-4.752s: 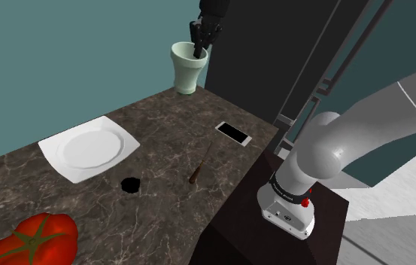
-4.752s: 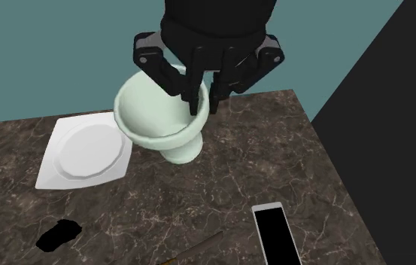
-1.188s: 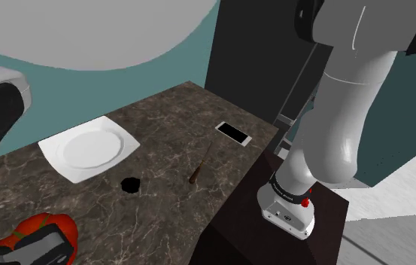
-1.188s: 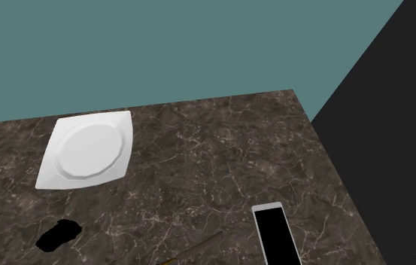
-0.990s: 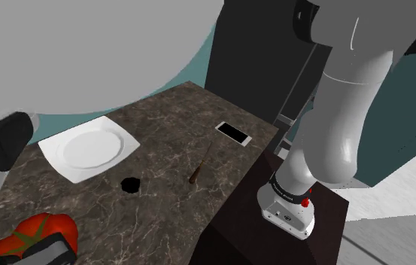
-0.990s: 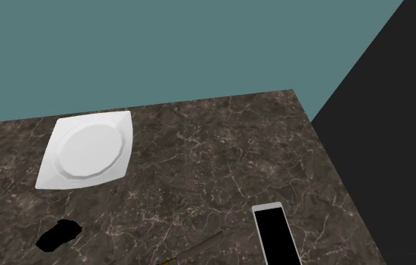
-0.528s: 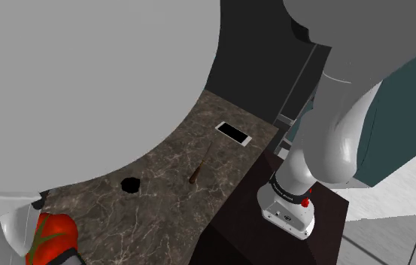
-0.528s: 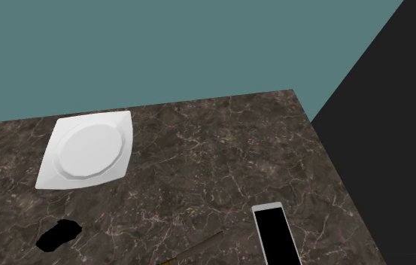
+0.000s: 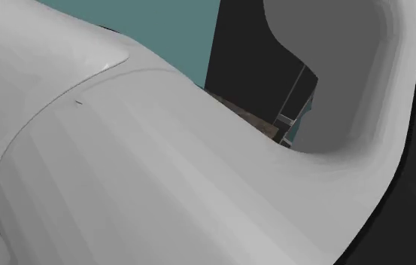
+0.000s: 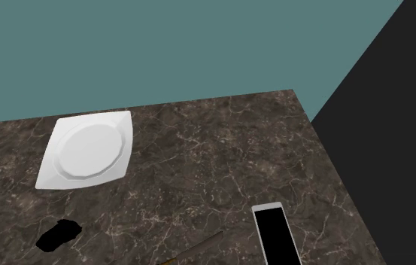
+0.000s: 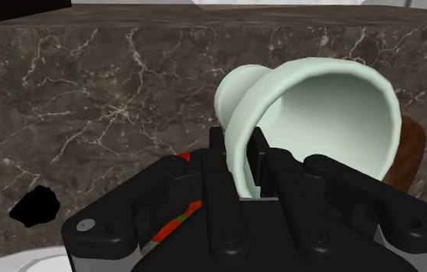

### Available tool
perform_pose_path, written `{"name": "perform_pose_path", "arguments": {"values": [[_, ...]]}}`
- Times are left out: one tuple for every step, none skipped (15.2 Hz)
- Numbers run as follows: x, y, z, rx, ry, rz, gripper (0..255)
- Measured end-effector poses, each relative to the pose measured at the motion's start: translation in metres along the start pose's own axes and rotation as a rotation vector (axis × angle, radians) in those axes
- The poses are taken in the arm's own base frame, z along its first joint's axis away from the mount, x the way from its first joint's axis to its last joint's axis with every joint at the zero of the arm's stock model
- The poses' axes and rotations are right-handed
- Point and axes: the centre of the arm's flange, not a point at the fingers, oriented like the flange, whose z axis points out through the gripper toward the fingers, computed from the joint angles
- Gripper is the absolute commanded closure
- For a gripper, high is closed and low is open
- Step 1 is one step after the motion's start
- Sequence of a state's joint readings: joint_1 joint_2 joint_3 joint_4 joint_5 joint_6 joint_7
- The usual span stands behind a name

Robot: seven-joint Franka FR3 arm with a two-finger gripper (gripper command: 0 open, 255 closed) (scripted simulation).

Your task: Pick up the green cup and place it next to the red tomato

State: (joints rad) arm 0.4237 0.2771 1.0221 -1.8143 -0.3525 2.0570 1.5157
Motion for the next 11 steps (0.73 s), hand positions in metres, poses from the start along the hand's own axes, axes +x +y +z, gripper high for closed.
{"name": "perform_pose_path", "arguments": {"values": [[0.000,0.000,0.005,0.000,0.000,0.000,255],[-0.001,0.001,0.010,0.000,0.000,0.000,255],[-0.001,0.001,0.015,0.000,0.000,0.000,255],[-0.001,0.001,0.021,0.000,0.000,0.000,255],[-0.002,0.002,0.027,0.000,0.000,0.000,255],[-0.004,0.001,0.031,0.000,0.000,0.000,255],[-0.004,0.001,0.037,0.000,0.000,0.000,255],[-0.004,0.003,0.042,0.000,0.000,0.000,255],[-0.005,0.004,0.048,0.000,0.000,0.000,255],[-0.006,0.004,0.052,0.000,0.000,0.000,255],[-0.007,0.005,0.058,0.000,0.000,0.000,255]]}}
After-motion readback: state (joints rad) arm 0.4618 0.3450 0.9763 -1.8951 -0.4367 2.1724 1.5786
